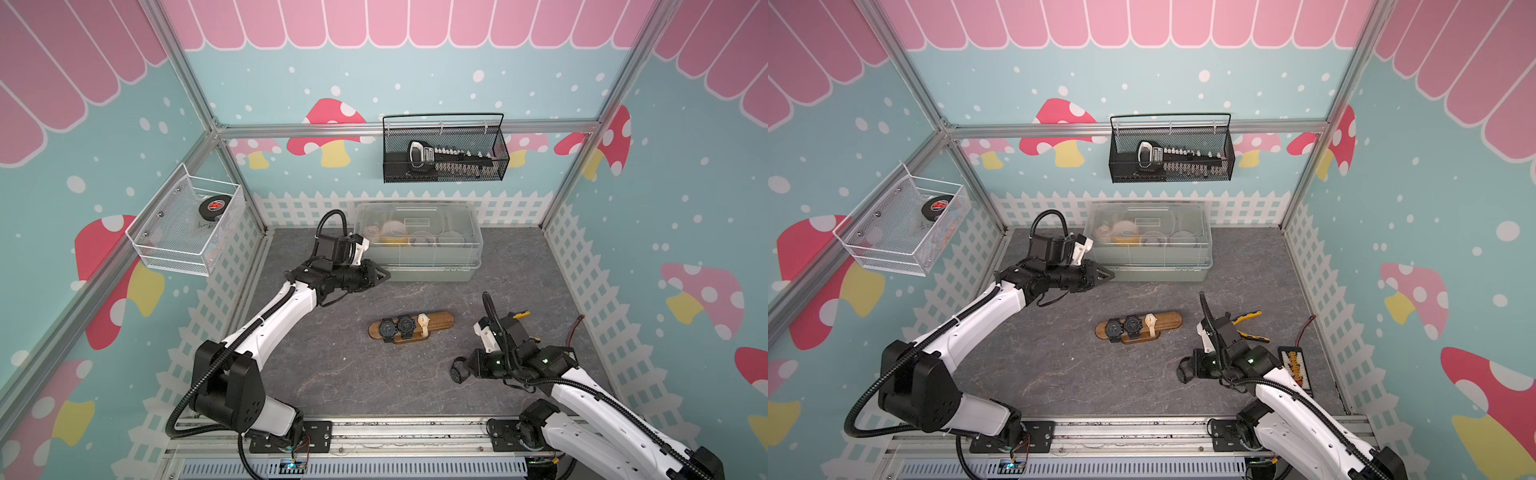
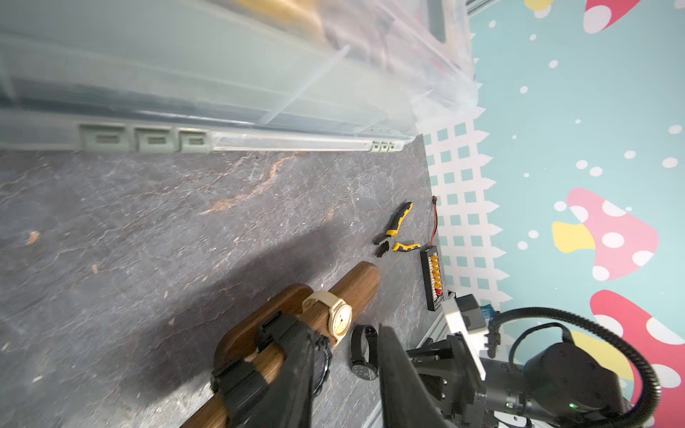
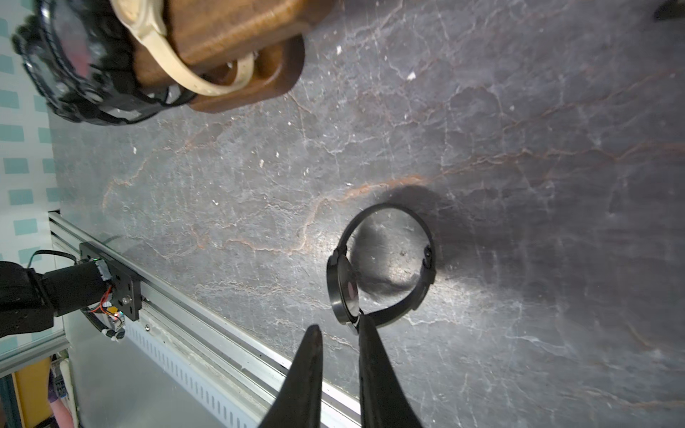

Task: Place watch on stand
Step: Pick up the watch at the center of the board.

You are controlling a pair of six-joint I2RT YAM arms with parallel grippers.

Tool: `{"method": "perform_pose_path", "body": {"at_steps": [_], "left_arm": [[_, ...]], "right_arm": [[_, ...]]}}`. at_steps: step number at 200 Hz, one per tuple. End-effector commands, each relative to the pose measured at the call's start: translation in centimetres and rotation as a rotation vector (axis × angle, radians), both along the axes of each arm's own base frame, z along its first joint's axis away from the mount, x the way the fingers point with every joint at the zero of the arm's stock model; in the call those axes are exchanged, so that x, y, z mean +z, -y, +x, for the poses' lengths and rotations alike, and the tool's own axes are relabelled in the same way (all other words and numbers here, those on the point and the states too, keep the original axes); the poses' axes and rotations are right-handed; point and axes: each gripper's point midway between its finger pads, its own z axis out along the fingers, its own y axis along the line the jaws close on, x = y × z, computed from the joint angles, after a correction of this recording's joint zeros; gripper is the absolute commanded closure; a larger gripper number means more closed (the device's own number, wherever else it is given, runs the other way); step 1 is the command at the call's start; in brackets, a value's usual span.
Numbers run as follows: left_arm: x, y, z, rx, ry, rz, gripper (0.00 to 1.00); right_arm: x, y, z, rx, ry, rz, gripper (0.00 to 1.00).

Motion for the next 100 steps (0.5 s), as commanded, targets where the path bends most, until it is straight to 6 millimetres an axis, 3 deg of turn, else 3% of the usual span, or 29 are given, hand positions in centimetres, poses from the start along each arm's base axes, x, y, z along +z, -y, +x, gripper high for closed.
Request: {"method": "perform_pose_path", "body": {"at_steps": [1, 27, 100], "left_arm": [[0.4, 1.5, 1.0, -0.020, 0.030, 0.004, 0.70], [0.0, 2.5, 1.3, -0.036, 0.018, 0.005, 0.71], [0.0, 2.2, 1.1, -0.027, 0.015, 0.019, 0.71]], "right_arm": [[-0.5, -0.1, -0.7, -0.011, -0.026, 0.008, 0.79], [-0.9, -0.6, -0.7, 0.004, -0.031, 0.014, 0.77], [-2.5, -1.7, -0.1, 0.049, -0.044, -0.016, 0.77]]}}
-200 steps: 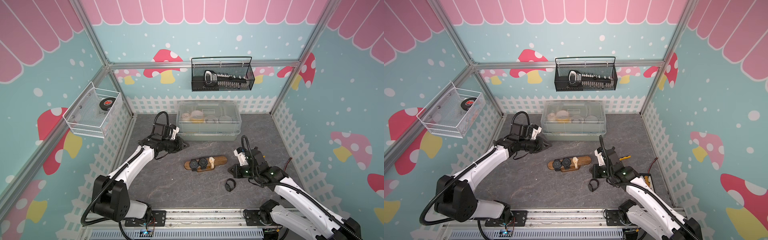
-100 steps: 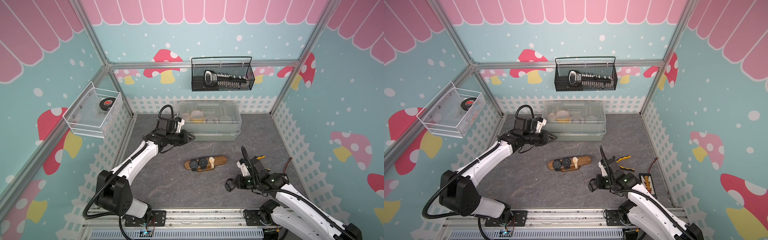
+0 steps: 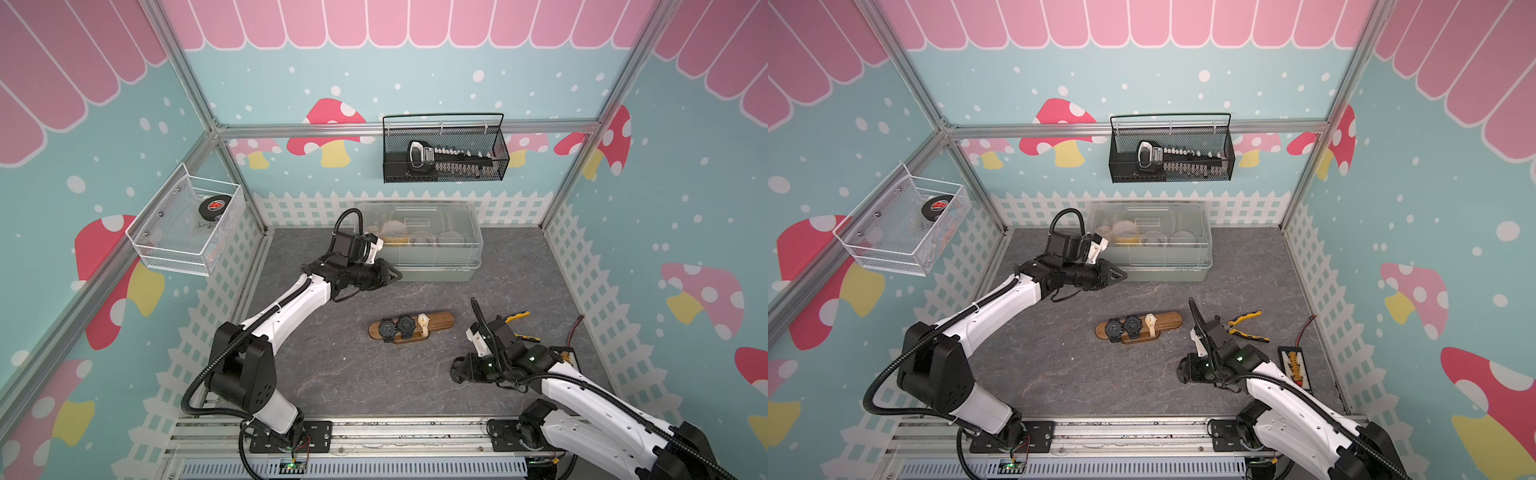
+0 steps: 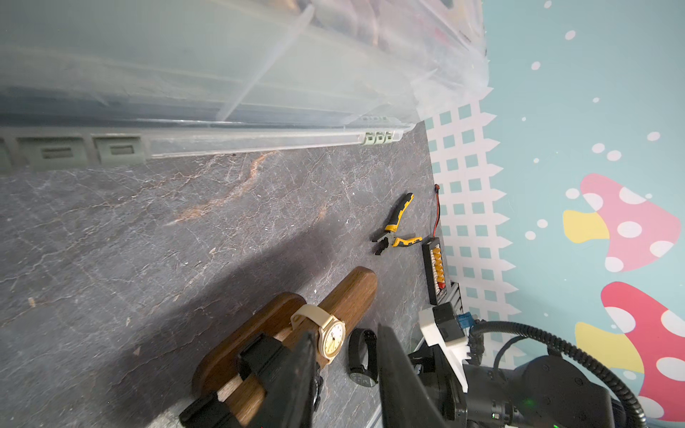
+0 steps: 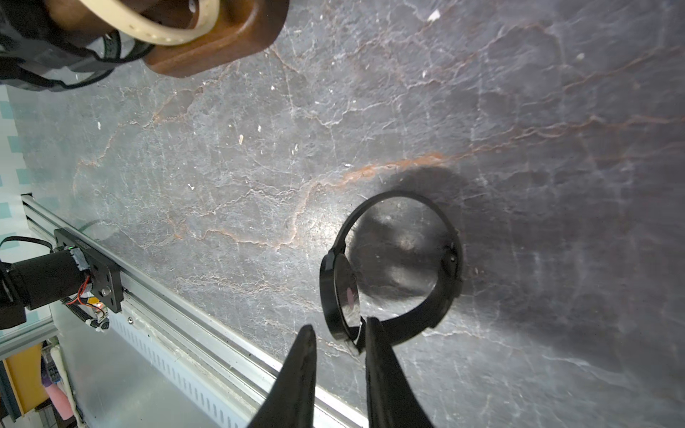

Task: Place watch on stand
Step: Pick up the watch at the center of the board.

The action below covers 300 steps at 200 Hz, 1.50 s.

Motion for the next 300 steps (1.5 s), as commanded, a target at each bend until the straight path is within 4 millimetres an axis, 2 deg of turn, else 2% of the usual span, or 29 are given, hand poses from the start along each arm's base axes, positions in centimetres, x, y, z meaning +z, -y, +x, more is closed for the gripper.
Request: {"method": "perform_pose_path", "body": {"at_steps": [1, 99, 142, 164, 188, 210, 235, 248, 253, 300], "left_arm": [[1.7, -0.2, 0.5, 0.015, 0.047, -0.002, 0.71], [2.1, -0.2, 0.6, 0.023, 0.051, -0.006, 0.71], [2.3, 0.0, 0.8, 0.019, 0.047, -0.015, 0.71], [2.5, 0.1, 0.8, 0.019, 0.048, -0.017, 0.71], [2.7, 0.0, 0.7, 0.020, 0.051, -0.019, 0.70], [2.9, -0.1, 0.5, 0.024, 0.053, -0.022, 0.70], [3.3, -0.4, 0.1, 0.028, 0.059, -0.018, 0.71], [3.6, -0.5, -0.1, 0.028, 0.065, -0.019, 0.71], [3.8, 0.4, -0.9, 0.001, 0.070, -0.023, 0.70], [5.9, 0.6, -2.8, -0.025, 0.125, -0.043, 0.70]], "right_arm": [[-0.4, -0.3, 0.2, 0.011, 0.011, -0.002, 0.77], [-1.9, -0.8, 0.2, 0.041, -0.006, -0.014, 0.77], [-1.9, -1.7, 0.5, 0.055, -0.005, 0.015, 0.79], [-2.0, -2.0, 0.5, 0.067, -0.010, 0.021, 0.83], [-1.5, -2.5, 0.5, 0.087, -0.005, 0.044, 0.92], [-0.2, -3.0, 0.8, 0.103, 0.027, 0.079, 0.97], [2.2, -4.0, 1.0, 0.137, 0.071, 0.140, 1.00], [4.0, -4.7, 1.2, 0.157, 0.102, 0.189, 1.00], [4.8, -5.0, 1.2, 0.166, 0.115, 0.211, 1.00], [11.9, -7.2, 2.2, 0.230, 0.249, 0.363, 1.00]]}}
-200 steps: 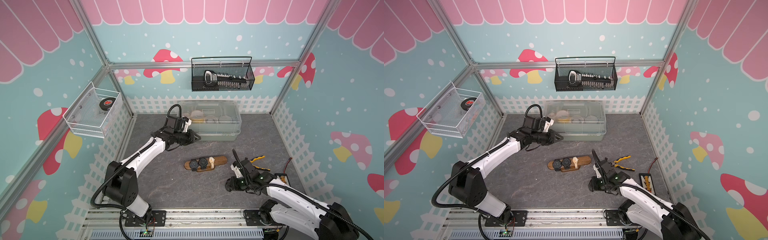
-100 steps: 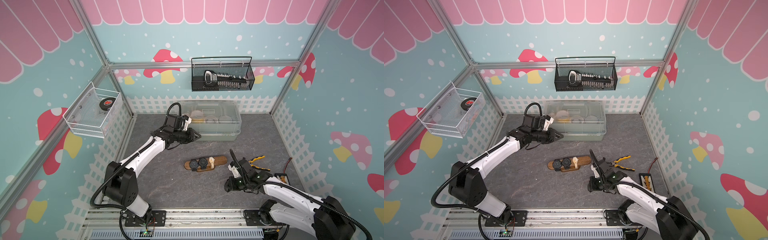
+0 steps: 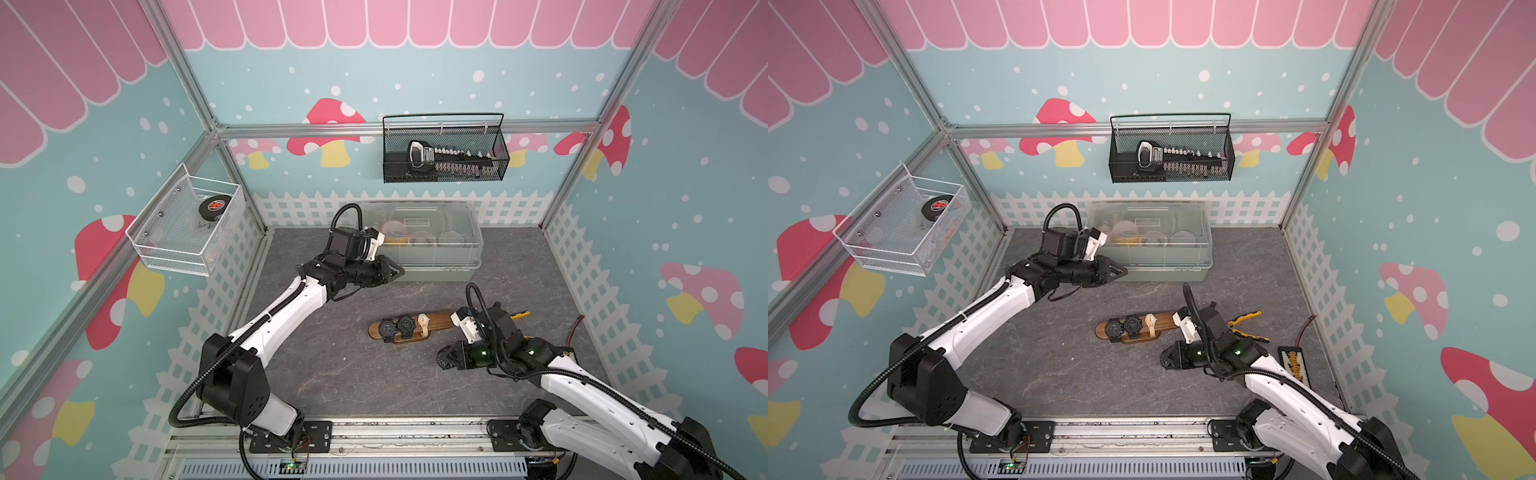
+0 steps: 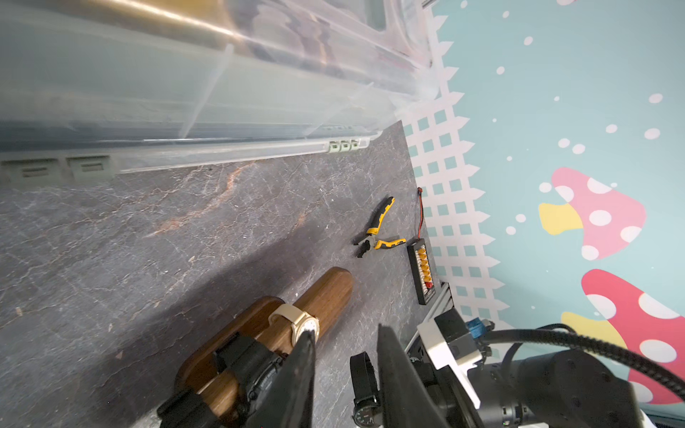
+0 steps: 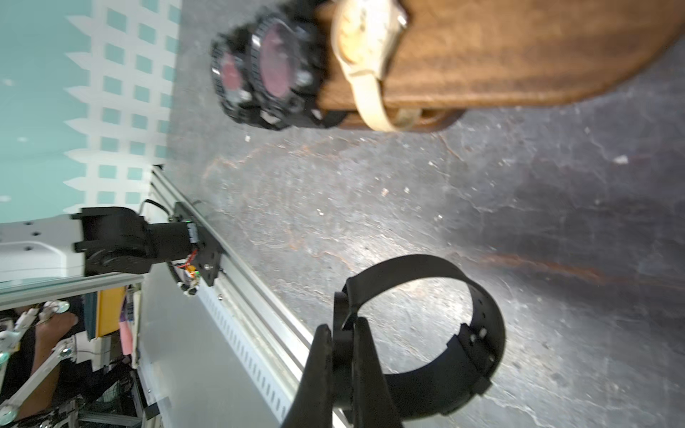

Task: Place watch on stand
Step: Pick up the watch at the center of the board.

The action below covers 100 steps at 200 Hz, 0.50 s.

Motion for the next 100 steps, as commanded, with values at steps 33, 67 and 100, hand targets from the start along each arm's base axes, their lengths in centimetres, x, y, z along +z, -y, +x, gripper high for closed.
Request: {"method": "perform_pose_path", "body": {"at_steps": [33, 67, 100], "left_arm": [[3.2, 0.2, -3.8, -0.053, 0.087, -0.027, 0.69], [4.0, -1.3, -6.4, -0.046, 0.134, -0.027, 0.68], [4.9, -2.5, -9.1, -0.065, 0.174, -0.053, 0.66]], "right_arm": [[7.6, -2.9, 1.7, 0.088, 0.167, 0.152, 1.00], [10.1, -4.5, 3.7, 0.104, 0.233, 0.200, 1.00], [12.3, -6.6, 6.3, 0.085, 0.255, 0.308, 1.00]]}}
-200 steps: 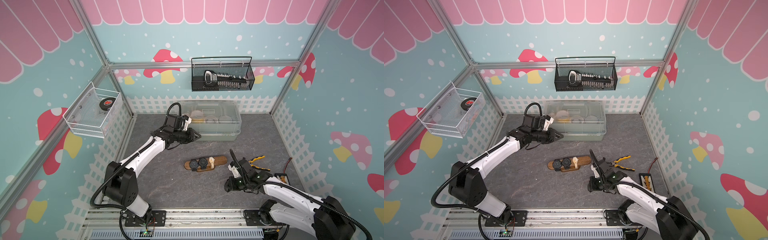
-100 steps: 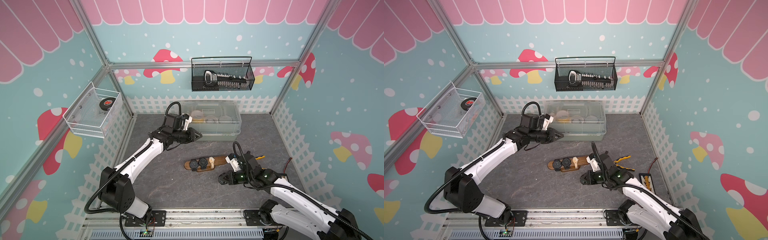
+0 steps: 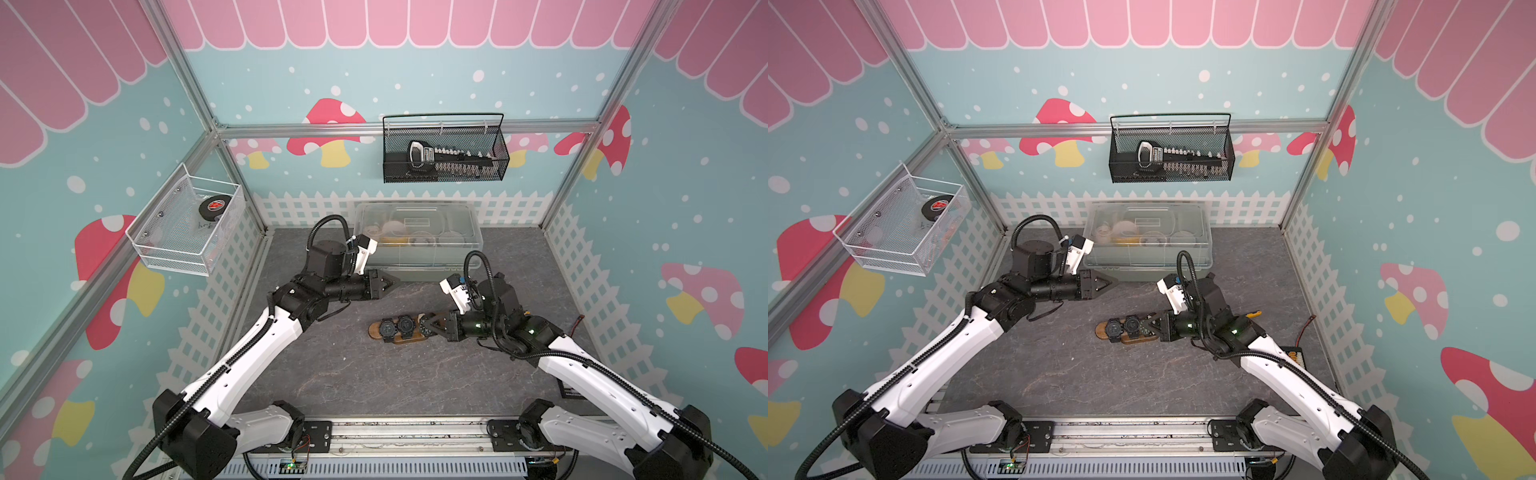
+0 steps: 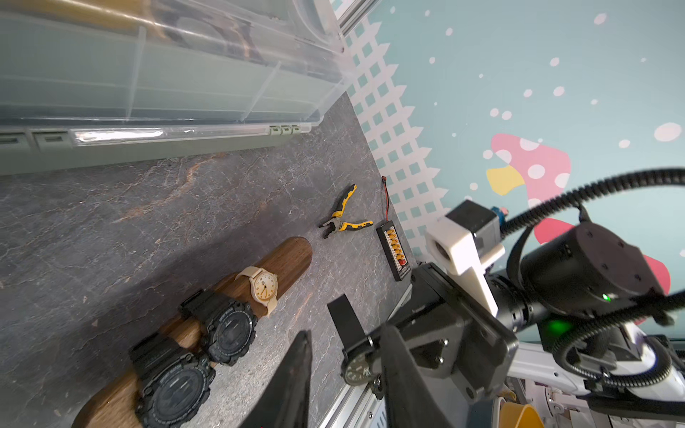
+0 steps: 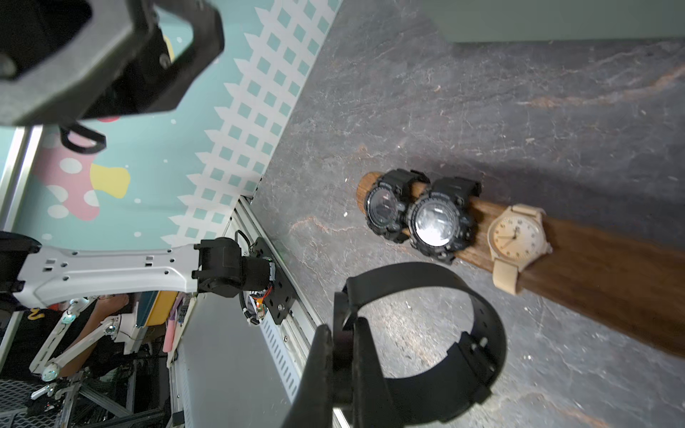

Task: Place watch on stand
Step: Pick up the watch at the center of the board.

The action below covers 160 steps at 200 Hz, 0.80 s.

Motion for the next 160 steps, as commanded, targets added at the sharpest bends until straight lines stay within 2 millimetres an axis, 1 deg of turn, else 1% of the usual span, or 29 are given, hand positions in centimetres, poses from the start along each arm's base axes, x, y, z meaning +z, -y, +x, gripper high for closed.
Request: {"method": "perform_pose_path", "body": {"at_steps": [1, 23, 34, 49, 64, 80, 112, 126, 160], "left_arm": [[0.2, -0.8, -1.7, -0.011, 0.032, 0.002, 0.66], [0.5, -1.3, -3.1, -0.025, 0.053, -0.015, 0.66], [0.9, -1.3, -3.8, -0.040, 0.069, -0.039, 0.65], [1.6, -1.2, -4.7, -0.061, 0.096, -0.087, 0.63], [1.7, -1.2, -5.1, -0.069, 0.106, -0.109, 0.62], [1.4, -1.0, -5.2, -0.080, 0.105, -0.113, 0.60], [0.4, -0.3, -4.4, -0.102, 0.079, -0.098, 0.60], [0.6, 0.0, -4.0, -0.108, 0.082, -0.103, 0.59], [2.5, 0.6, -3.4, -0.116, 0.122, -0.141, 0.58]], "right_arm": [[3.2, -1.9, 1.8, 0.015, 0.062, 0.128, 1.00], [5.1, -3.7, 3.2, 0.020, 0.032, 0.267, 1.00], [6.5, -4.5, 3.7, 0.027, 0.030, 0.355, 1.00], [8.1, -5.1, 4.5, 0.027, 0.036, 0.442, 1.00], [9.1, -5.6, 4.8, 0.039, 0.041, 0.478, 1.00], [9.7, -5.9, 5.0, 0.054, 0.044, 0.488, 1.00], [10.3, -6.1, 4.7, 0.078, 0.035, 0.510, 1.00], [10.7, -6.1, 4.4, 0.090, 0.032, 0.532, 1.00], [11.6, -6.0, 3.6, 0.120, 0.014, 0.568, 1.00]]}}
